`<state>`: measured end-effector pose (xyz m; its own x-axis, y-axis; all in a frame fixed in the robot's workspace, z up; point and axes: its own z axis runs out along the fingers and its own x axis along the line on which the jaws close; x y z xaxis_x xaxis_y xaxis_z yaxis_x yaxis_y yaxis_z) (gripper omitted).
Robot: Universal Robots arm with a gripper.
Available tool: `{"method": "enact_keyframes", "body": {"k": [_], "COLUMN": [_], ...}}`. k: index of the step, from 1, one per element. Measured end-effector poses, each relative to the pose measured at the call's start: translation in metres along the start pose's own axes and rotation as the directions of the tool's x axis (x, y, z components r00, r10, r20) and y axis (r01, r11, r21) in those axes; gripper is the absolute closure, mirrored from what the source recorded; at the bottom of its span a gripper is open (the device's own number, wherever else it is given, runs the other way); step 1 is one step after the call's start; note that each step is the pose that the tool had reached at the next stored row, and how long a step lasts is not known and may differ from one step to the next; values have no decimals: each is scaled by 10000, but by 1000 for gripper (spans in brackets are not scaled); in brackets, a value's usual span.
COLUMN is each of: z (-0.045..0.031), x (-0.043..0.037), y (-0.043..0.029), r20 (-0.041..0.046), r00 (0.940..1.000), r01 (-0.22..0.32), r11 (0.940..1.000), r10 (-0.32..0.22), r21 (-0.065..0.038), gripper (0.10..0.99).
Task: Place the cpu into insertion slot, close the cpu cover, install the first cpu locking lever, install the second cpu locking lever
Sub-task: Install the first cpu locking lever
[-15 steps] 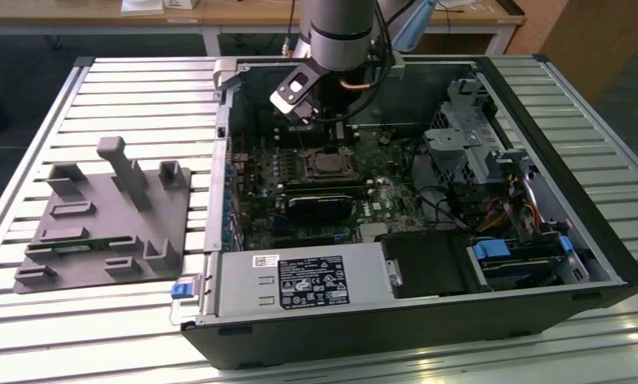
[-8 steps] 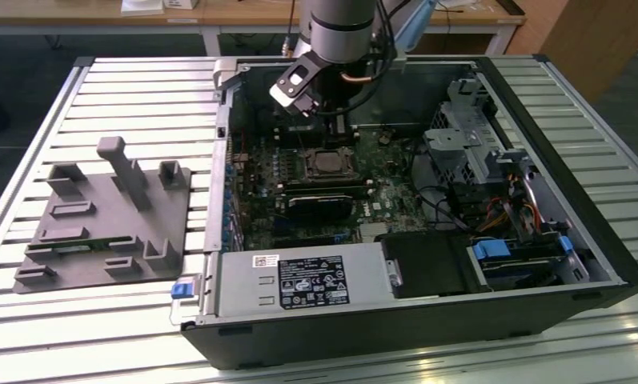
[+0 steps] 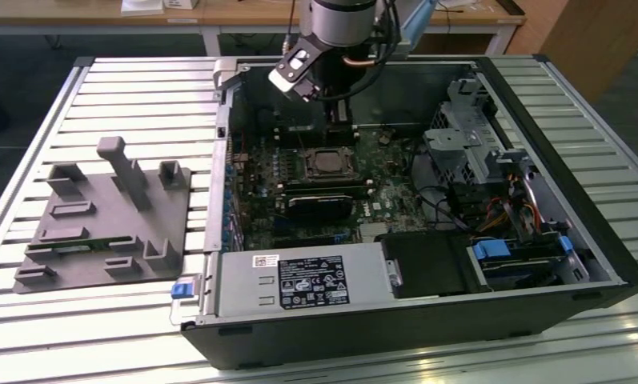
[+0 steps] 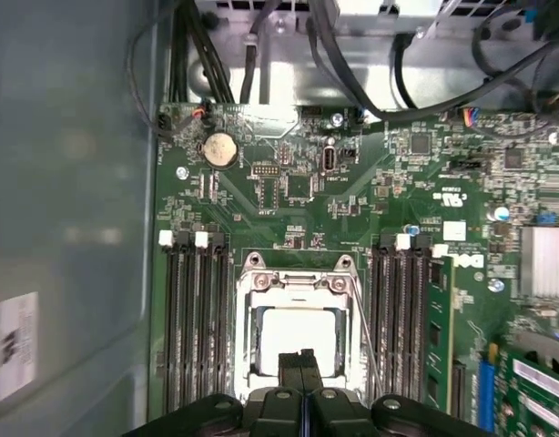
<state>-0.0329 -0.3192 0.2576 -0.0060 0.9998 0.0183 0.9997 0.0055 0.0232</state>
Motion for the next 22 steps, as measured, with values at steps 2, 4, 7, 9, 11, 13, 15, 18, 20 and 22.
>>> {"method": "enact_keyframes", "body": {"k": [2,4,7,9,11,13,15,18,20,22], "z": [-74,-88,-88,-87,-86,-86,-85,-85,-84,-84], "x": [1,2,2,1,2,2,1,1,1,1], "y": [2,2,2,2,2,2,2,3,5,6], "r20": [2,-1,-13,-22,-31,-40,-50,-62,-71,-80], "r00": [10000,10000,9982,9955,9914,9858,9791,9684,9600,9502], "r01": [0,54,592,950,1307,1678,2032,2494,2801,3117], "r11": [10000,10000,9982,9955,9914,9858,9791,9684,9600,9502], "r10": [0,-54,-592,-950,-1307,-1678,-2032,-2493,-2800,-3116], "r21": [1,2,11,17,23,28,33,39,43,47], "gripper": [980,980,980,980,980,980,980,980,980,980]}}
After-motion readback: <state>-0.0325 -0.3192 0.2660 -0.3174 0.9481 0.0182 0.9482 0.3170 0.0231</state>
